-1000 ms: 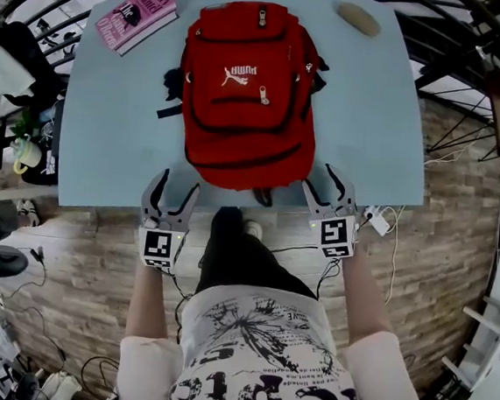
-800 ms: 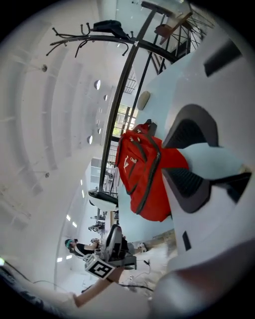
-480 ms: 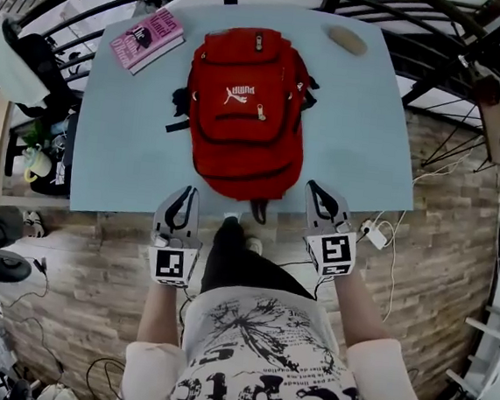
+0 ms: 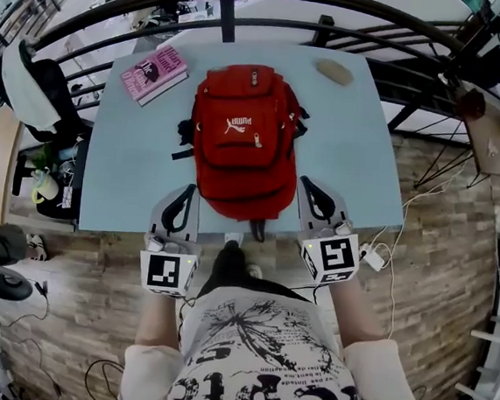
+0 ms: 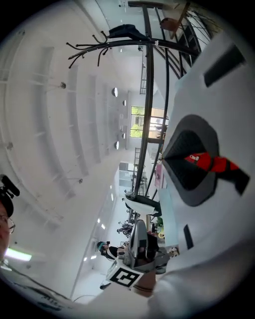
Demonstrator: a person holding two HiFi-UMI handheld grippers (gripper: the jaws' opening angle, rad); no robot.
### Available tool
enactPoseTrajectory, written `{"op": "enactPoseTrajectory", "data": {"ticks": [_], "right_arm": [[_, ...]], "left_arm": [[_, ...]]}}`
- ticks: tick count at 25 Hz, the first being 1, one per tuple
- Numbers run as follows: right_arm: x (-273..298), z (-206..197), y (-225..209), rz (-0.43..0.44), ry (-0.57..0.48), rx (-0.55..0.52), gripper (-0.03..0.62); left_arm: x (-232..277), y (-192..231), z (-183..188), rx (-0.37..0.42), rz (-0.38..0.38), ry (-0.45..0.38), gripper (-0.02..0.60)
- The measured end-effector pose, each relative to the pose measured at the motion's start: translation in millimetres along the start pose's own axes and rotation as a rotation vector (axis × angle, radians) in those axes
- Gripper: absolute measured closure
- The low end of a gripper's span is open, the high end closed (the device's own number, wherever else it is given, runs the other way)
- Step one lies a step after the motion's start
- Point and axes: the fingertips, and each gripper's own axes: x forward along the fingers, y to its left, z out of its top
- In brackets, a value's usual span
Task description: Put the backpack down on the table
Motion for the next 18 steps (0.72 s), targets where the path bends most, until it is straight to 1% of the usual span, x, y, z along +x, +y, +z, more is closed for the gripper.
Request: {"op": "enactPoseTrajectory", "data": {"ticks": [2,4,7,11,14,16,18], "right_arm": [[-2,22,4,0.008,-0.041,-0.025,0.602],[-4,41,7,0.009,-0.087,-0.047,0.602],[-4,59,10,0.004,-0.133,-0.053,0.602],[-6,67,9,-0.015,-0.151,-0.042,0.602],[-7,69,8,-0.024,-0.157,-0.032,0.603],[-7,71,8,-0.018,-0.160,-0.036,0.603],[-7,72,8,-0.014,-0.164,-0.041,0.603]], "left_arm": [[-1,1,25,-0.004,-0.005,-0.035,0.571],[-2,3,44,0.010,-0.002,-0.066,0.571],[-4,4,61,0.018,0.000,-0.085,0.571],[-4,4,70,0.009,0.005,-0.104,0.571],[-4,-2,63,0.036,-0.008,-0.084,0.571],[-2,-5,61,0.036,-0.013,-0.079,0.571],[1,-6,67,0.022,-0.010,-0.103,0.571]]}}
